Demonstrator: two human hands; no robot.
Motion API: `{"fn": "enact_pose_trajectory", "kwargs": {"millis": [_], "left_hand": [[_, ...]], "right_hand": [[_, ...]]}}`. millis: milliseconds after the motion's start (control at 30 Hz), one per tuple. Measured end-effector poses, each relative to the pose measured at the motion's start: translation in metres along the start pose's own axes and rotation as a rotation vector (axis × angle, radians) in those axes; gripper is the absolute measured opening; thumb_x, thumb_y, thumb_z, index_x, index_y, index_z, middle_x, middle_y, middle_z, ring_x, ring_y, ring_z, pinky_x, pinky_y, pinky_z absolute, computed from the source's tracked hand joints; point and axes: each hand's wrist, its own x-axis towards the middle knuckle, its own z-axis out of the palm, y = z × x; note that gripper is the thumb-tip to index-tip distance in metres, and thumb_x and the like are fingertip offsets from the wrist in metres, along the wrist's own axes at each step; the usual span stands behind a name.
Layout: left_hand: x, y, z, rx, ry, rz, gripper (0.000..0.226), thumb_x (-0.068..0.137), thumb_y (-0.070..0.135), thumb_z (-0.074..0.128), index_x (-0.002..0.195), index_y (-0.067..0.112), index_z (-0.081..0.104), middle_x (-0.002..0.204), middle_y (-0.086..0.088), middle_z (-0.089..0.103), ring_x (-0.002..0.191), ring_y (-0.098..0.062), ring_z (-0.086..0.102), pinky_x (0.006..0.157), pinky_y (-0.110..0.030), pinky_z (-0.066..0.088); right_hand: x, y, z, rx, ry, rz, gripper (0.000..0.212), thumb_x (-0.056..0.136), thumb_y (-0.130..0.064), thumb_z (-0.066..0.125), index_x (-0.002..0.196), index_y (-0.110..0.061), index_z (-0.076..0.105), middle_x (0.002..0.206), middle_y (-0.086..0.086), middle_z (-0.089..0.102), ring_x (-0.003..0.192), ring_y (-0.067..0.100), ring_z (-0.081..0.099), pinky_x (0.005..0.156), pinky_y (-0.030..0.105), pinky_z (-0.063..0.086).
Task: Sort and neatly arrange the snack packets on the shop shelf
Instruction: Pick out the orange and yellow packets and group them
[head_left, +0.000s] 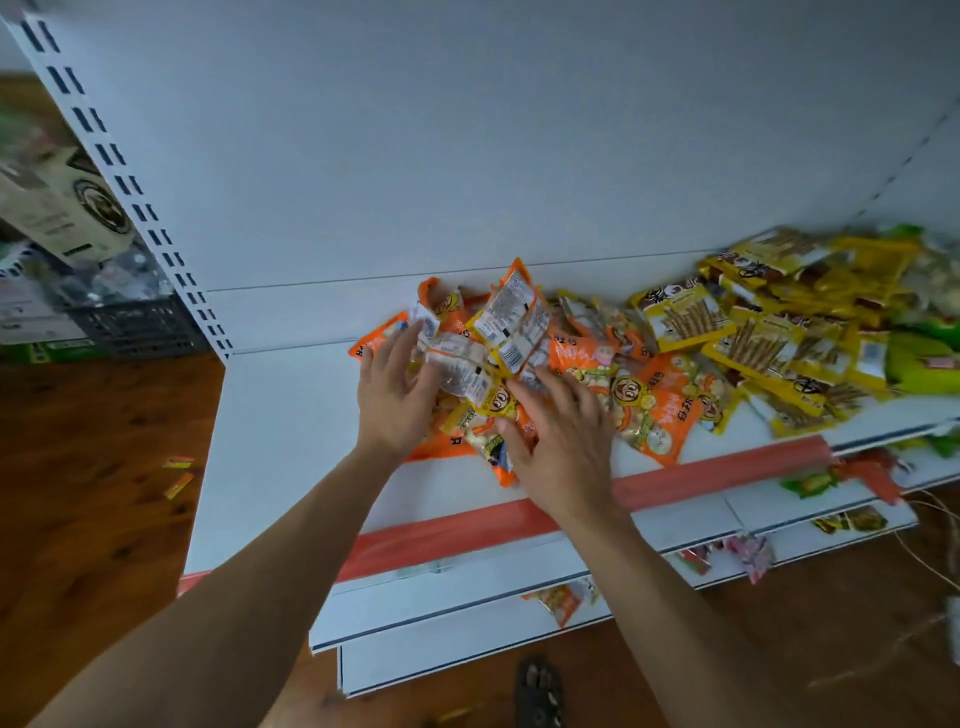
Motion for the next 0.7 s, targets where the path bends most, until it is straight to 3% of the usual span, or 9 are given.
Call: {"fn": "enact_pose_trajectory", "kwargs": {"millis": [67,167,233,300,367,533,700], "left_hand": [[-0.002,0.007,0.01,-0.026,0.007,-0.01,0.062,0.09,0.043,0.045,0.148,0.024,0.037,0.148,-0.007,0.043,0.141,-0.025,0.03,0.117,-0.05,0.02],[-0.005,0.021,0.03,0.074,0.017,0.123,0.069,0.086,0.059,0.047,0.144,0.022,0.045,0.151,-0.004,0.04,0.144,-0.021,0.026,0.119,-0.047,0.014],[-0.007,0.031,0.046,0.142,0.002,0.215,0.076,0.079,0.066,0.049,0.14,0.022,0.051,0.151,-0.006,0.039,0.145,-0.027,0.025,0.119,-0.043,0.012],[-0.008,0.039,0.063,0.181,-0.023,0.267,0.08,0.076,0.068,0.052,0.141,0.022,0.05,0.154,-0.008,0.033,0.147,-0.032,0.021,0.12,-0.048,0.01],[-0.007,0.046,0.079,0.226,-0.051,0.284,0.082,0.075,0.072,0.051,0.143,0.026,0.047,0.158,-0.009,0.026,0.149,-0.034,0.012,0.12,-0.054,0.006],[0.002,0.065,0.118,0.3,-0.102,0.321,0.08,0.078,0.076,0.047,0.146,0.034,0.041,0.161,-0.003,0.019,0.15,-0.033,0.002,0.118,-0.06,0.005],[0.014,0.09,0.162,0.355,-0.172,0.408,0.083,0.08,0.079,0.041,0.15,0.036,0.031,0.162,-0.002,0.016,0.15,-0.033,-0.003,0.116,-0.063,0.011]], "right_hand": [[0.002,0.008,-0.002,0.075,0.001,-0.002,0.065,0.09,-0.052,0.059,0.147,-0.026,0.04,0.154,0.003,0.038,0.141,0.029,0.032,0.11,0.052,0.03],[0.006,0.025,-0.009,0.091,0.018,-0.019,0.096,0.081,-0.066,0.061,0.155,-0.021,0.022,0.161,0.01,0.02,0.148,0.032,0.017,0.115,0.057,0.022],[0.009,0.045,-0.015,-0.014,0.003,0.039,0.11,0.071,-0.084,0.051,0.156,-0.024,0.018,0.163,0.01,0.01,0.15,0.036,0.004,0.114,0.065,0.011],[0.01,0.068,-0.018,-0.032,-0.08,0.169,0.121,0.06,-0.096,0.037,0.156,-0.033,0.001,0.164,0.007,-0.007,0.149,0.035,-0.01,0.112,0.069,-0.001],[0.009,0.09,-0.018,0.017,-0.145,0.275,0.122,0.054,-0.101,0.032,0.153,-0.042,-0.011,0.163,0.004,-0.017,0.148,0.033,-0.016,0.111,0.072,0.001],[0.012,0.108,-0.025,0.09,-0.133,0.281,0.113,0.062,-0.099,0.026,0.154,-0.04,-0.002,0.165,0.003,-0.006,0.151,0.031,-0.004,0.114,0.068,0.013],[0.012,0.13,-0.042,0.358,0.038,0.206,0.108,0.08,-0.066,0.064,0.157,-0.022,0.002,0.163,0.001,0.014,0.149,0.02,0.019,0.11,0.054,0.035]]}}
